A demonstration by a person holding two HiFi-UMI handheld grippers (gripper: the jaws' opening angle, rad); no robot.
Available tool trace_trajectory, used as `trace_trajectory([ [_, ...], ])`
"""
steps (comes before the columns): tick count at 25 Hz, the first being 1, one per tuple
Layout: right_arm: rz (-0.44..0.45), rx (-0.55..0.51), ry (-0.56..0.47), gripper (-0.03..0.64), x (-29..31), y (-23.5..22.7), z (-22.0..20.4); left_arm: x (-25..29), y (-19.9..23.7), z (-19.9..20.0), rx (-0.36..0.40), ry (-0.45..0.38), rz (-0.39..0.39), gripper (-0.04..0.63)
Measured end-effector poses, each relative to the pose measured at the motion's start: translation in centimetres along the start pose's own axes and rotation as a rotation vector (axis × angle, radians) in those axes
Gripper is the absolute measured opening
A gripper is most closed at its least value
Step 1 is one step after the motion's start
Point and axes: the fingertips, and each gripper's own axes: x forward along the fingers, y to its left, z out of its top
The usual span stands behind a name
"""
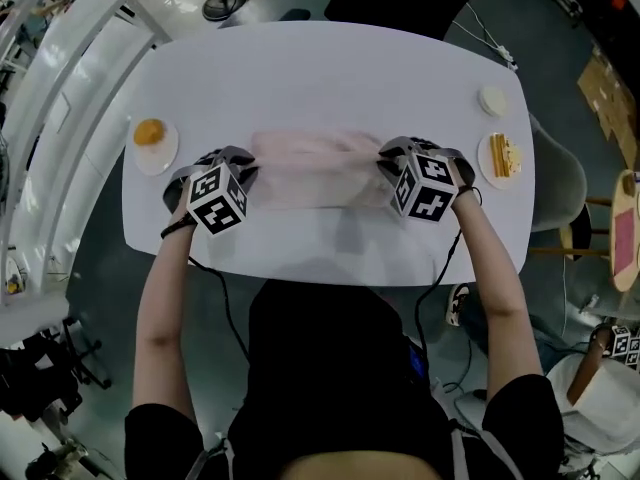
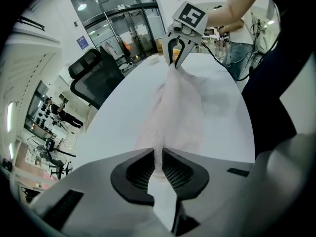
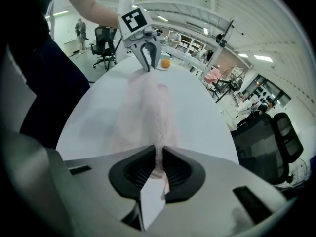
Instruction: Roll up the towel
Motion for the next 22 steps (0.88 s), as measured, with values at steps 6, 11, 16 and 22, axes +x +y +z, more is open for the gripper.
trace_trajectory([
  [6, 0.012, 0.056, 0.016, 0.05, 3.3, -3.8, -0.7, 3.3, 4.4, 0.2, -0.026, 0.001, 0.001, 0.051],
  [11, 0.039, 0.094, 0.037, 0.051, 5.8, -5.1, -1.7, 6.1, 6.6, 0.1, -0.047, 0.0, -0.014, 0.051],
  [16, 0.059, 0.125, 0.058, 0.051, 7.9, -6.1, -2.4, 8.8, 7.9, -0.4, -0.07, 0.014, -0.035, 0.051],
  [22, 0.044, 0.145, 0.063, 0.06, 9.2, -6.5, -2.9, 11.0, 8.2, -0.5, -0.096, 0.012, -0.013, 0.051],
])
